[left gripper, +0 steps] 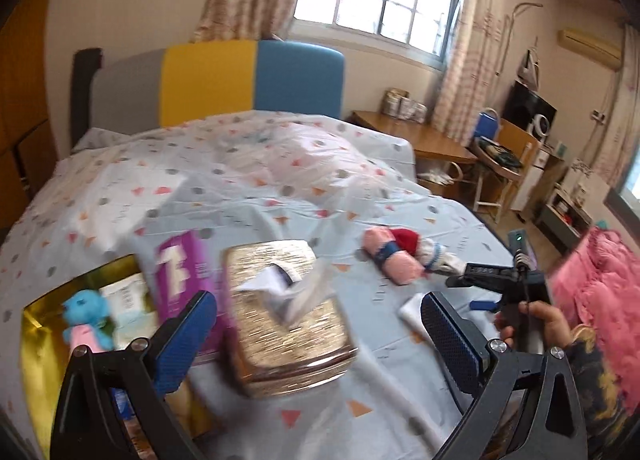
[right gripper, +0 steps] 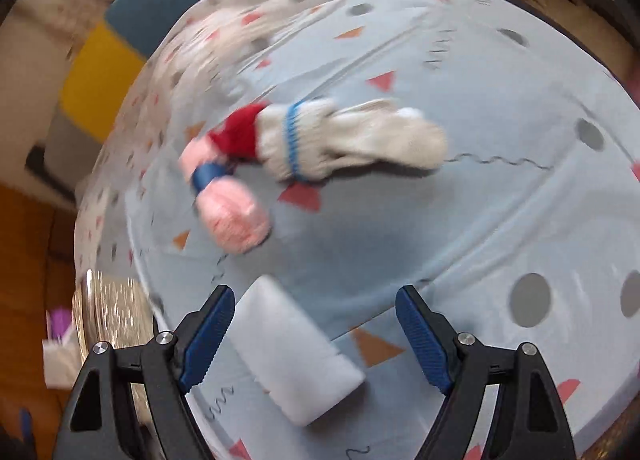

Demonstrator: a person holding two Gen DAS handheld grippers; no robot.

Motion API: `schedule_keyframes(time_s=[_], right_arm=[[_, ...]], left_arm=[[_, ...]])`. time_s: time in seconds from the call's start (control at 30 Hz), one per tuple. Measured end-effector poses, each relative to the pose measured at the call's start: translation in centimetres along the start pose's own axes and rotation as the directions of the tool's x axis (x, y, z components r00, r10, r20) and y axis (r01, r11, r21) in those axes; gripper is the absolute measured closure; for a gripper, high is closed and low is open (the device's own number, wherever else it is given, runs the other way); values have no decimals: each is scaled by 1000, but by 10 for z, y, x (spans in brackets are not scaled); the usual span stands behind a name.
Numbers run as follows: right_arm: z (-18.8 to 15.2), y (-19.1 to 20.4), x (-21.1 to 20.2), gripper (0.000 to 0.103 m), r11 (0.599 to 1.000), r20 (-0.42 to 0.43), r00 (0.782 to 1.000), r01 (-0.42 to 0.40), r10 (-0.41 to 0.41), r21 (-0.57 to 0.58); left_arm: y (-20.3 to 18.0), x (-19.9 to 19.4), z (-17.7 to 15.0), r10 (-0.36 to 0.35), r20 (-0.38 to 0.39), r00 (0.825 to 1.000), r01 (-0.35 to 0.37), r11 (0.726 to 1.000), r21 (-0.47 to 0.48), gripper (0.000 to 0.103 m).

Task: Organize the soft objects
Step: 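Move the left tool to the pink towel with blue band and open around it, then grasp the pink towel with the left tool while the right tool grasps the white sponge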

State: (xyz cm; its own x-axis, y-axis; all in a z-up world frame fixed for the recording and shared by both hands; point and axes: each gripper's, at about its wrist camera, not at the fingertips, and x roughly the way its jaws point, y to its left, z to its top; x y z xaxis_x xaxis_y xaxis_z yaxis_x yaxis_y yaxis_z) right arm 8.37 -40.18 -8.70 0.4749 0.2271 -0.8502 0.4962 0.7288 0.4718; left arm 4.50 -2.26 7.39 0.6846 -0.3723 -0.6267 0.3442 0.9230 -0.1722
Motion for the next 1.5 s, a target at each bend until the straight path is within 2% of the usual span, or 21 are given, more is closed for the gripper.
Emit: schedule_keyframes(time_s=[0.1, 0.2, 0.37, 0.53, 0.63, 0.83, 1.07, 1.13, 1.2, 1.27, 1.33, 1.4, 1.47, 1.5], right_arm=[[8, -20, 6, 19, 996, -13, 999, 44, -43, 80], [8, -26, 5, 19, 992, -29, 995, 96, -94, 80], [2, -26, 3, 19, 992, 2, 997, 83, -83, 91], [10, -35, 3, 19, 985, 33, 999, 19, -25, 169], [13, -38, 3, 21, 981, 42, 999, -11, 3, 196], [12, -41, 3, 22, 974, 33, 998, -61, 55, 217], [13, -38, 6, 22, 972, 21, 996, -93, 90, 216], [12, -37, 7, 22, 971, 17, 995, -99, 97, 216], [11, -34, 8, 22, 975, 12, 995, -95, 94, 201], [11, -30, 11, 30, 979, 4, 996, -86, 87, 183], [12, -27, 13, 35, 983, -6, 997, -79, 81, 168], [12, -24, 15, 43, 987, -11, 997, -69, 71, 146], [12, -21, 16, 45, 990, -14, 998, -62, 64, 128], [12, -20, 18, 45, 992, -21, 998, -55, 58, 117]], left_arm=[[-20, 23, 17, -30, -47, 998, 30, 1000, -7, 0], [-40, 53, 30, -55, -110, 992, 53, 998, -25, 0], [-65, 111, 39, -77, -210, 975, 64, 996, -70, 1], [-90, 173, 41, -49, -290, 956, 28, 997, -76, 10], [-99, 212, 37, -49, -341, 939, 17, 995, -96, 20], [-104, 279, 31, -29, -426, 904, -35, 989, -143, 23], [-112, 328, 39, -6, -449, 893, -66, 987, -145, 22], [-113, 347, 36, -8, -480, 877, -60, 990, -126, 22], [-105, 364, 24, 14, -535, 845, -96, 988, -125, 23], [-104, 360, 21, 14, -487, 873, -76, 991, -108, 19], [-113, 361, 18, 47, -503, 863, -69, 997, -25, 17], [-116, 361, 15, 70, -528, 846, -74, 997, 13, 12], [-112, 356, 16, 66, -536, 841, -83, 996, -8, 15], [-109, 353, 17, 65, -538, 841, -87, 996, -15, 22]])
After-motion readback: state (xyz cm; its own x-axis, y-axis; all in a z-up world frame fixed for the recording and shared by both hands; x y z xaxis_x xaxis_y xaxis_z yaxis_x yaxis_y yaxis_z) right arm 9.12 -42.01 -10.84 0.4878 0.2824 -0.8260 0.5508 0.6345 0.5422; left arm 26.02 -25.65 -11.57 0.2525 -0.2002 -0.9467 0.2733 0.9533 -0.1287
